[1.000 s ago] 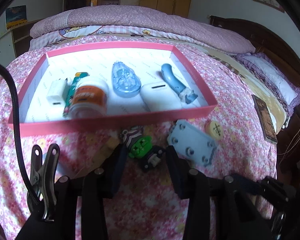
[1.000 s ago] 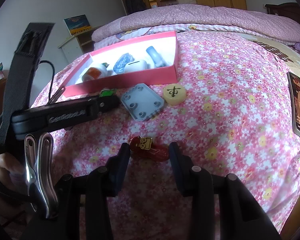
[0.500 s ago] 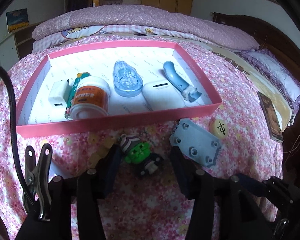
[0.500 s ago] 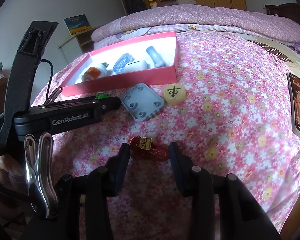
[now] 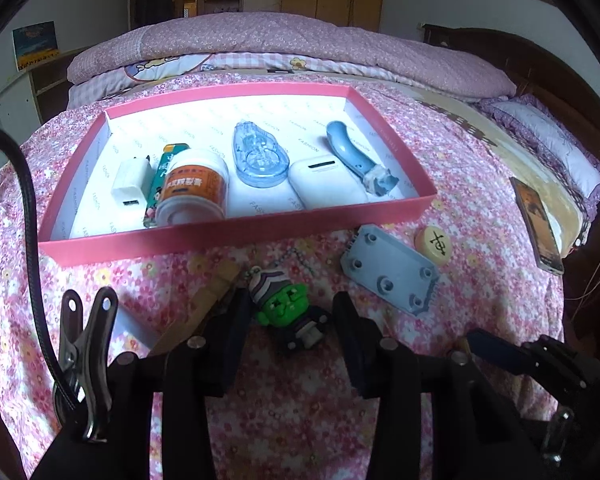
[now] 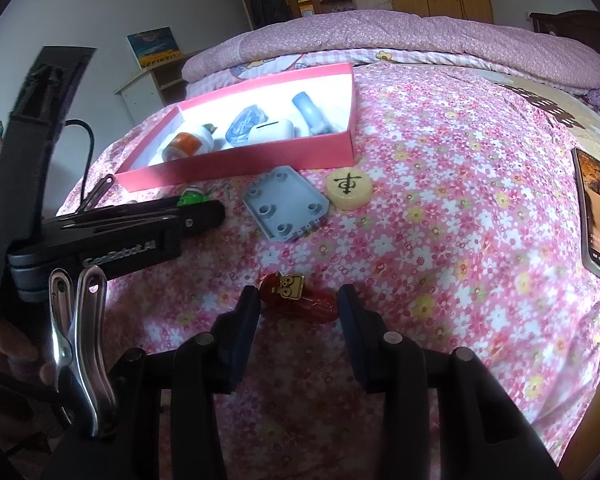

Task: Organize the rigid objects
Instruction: 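Lift the green figurine with the left tool while the right tool lifts the red figurine, then lower the green figurine into the tray with the left tool while the right tool releases the red one, then withdraw both tools from the tray toward the wooden stick, then lower the left tool onto the wooden stick and close it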

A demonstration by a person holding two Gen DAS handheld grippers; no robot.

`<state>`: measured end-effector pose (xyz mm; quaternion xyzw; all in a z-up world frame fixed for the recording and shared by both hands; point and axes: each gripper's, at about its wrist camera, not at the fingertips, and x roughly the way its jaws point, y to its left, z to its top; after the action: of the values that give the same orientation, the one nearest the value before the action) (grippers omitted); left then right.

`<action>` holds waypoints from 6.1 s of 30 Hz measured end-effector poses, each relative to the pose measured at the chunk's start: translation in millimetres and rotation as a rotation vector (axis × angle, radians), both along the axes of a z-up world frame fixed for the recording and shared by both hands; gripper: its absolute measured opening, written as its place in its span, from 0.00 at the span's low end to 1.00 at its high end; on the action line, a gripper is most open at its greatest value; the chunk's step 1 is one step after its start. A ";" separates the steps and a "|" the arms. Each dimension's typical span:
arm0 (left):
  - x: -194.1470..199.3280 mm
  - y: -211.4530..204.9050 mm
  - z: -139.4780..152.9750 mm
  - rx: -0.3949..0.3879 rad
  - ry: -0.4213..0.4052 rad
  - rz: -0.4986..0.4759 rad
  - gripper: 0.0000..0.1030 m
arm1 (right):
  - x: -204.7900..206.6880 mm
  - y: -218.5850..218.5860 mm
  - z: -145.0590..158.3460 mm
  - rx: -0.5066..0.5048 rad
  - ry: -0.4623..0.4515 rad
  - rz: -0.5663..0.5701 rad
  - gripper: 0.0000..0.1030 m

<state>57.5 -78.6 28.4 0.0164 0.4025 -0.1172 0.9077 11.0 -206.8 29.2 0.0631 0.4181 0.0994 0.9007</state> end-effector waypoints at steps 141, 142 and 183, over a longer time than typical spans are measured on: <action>71.2 71.6 67.1 -0.064 -0.063 0.111 0.52 | 132.6 22.1 74.7 0.093 -0.090 0.025 0.54; 69.2 70.5 67.3 -0.065 -0.063 0.108 0.52 | 129.4 21.7 75.1 0.093 -0.090 0.026 0.54; 6.4 40.8 7.4 0.025 0.047 -0.017 0.48 | 58.7 -13.4 27.1 0.092 0.026 -0.050 0.54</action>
<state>63.8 -37.8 35.8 0.0284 0.4248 -0.1201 0.8968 69.7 -220.2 56.3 0.1162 0.4233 0.0953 0.8935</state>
